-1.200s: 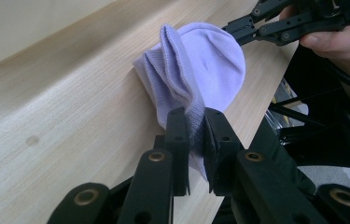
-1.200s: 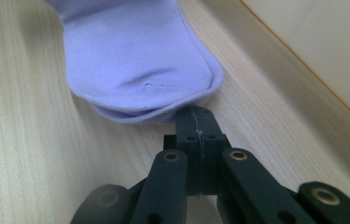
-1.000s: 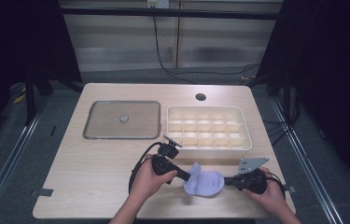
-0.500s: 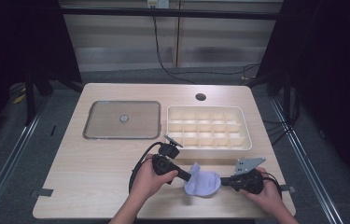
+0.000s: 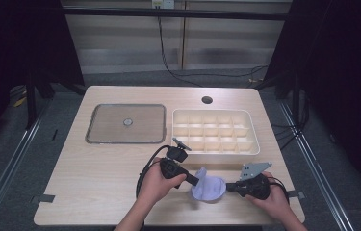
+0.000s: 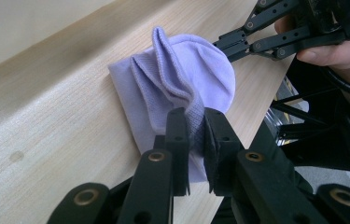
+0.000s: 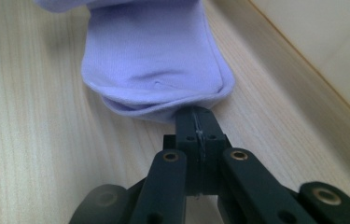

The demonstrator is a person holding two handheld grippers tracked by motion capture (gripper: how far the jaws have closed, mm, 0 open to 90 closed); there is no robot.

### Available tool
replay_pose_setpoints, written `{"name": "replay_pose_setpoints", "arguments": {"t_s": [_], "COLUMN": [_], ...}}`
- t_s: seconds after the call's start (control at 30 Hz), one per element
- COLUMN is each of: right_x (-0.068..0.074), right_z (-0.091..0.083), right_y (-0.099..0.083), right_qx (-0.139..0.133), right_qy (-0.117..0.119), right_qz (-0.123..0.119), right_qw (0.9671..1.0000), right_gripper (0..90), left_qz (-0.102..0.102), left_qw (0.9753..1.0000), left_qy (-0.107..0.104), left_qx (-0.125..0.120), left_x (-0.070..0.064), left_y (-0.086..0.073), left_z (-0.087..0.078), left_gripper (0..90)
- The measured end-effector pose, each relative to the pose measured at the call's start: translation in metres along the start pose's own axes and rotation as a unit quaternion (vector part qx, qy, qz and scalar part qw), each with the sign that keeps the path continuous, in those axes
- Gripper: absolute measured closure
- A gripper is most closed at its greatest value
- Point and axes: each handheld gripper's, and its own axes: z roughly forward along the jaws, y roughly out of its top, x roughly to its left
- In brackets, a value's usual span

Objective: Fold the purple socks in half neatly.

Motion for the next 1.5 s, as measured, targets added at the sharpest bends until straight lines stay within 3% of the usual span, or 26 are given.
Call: {"name": "replay_pose_setpoints", "arguments": {"t_s": [0.73, 0.77, 0.93, 1.0, 1.13, 1.43, 1.5], "right_x": [-0.001, 0.0, -0.001, -0.001, -0.001, -0.001, 0.0], "right_z": [0.007, 0.007, 0.008, 0.008, 0.009, 0.01, 0.01], "right_y": [0.006, 0.006, 0.007, 0.007, 0.008, 0.009, 0.01], "right_qx": [-0.002, -0.003, -0.003, -0.003, -0.004, -0.005, -0.004], "right_qy": [0.009, 0.008, 0.011, 0.011, 0.011, 0.013, 0.012], "right_qz": [-0.013, -0.014, -0.015, -0.016, -0.018, -0.023, -0.024], "right_qw": [0.9999, 0.9999, 0.9998, 0.9998, 0.9998, 0.9996, 0.9996], "right_gripper": [89.9, 89.9, 89.9, 90.0, 89.9, 89.9, 89.8], "left_qz": [-0.016, -0.003, -0.02, -0.011, -0.024, -0.013, -0.021], "left_qw": [0.9998, 0.9999, 0.9997, 0.9998, 0.9997, 0.9997, 0.9996], "left_qy": [0.011, 0.014, 0.012, 0.013, 0.01, 0.018, 0.017], "left_qx": [-0.004, 0.008, 0.001, 0.008, 0.0, 0.008, 0.003], "left_x": [0.004, 0.007, 0.006, 0.007, 0.004, 0.001, 0.0], "left_y": [0.004, 0.004, 0.004, 0.004, 0.006, 0.009, 0.009], "left_z": [0.005, 0.004, 0.006, 0.005, 0.006, 0.007, 0.008], "left_gripper": [80.9, 80.9, 80.9, 80.9, 80.9, 80.8, 80.8]}}
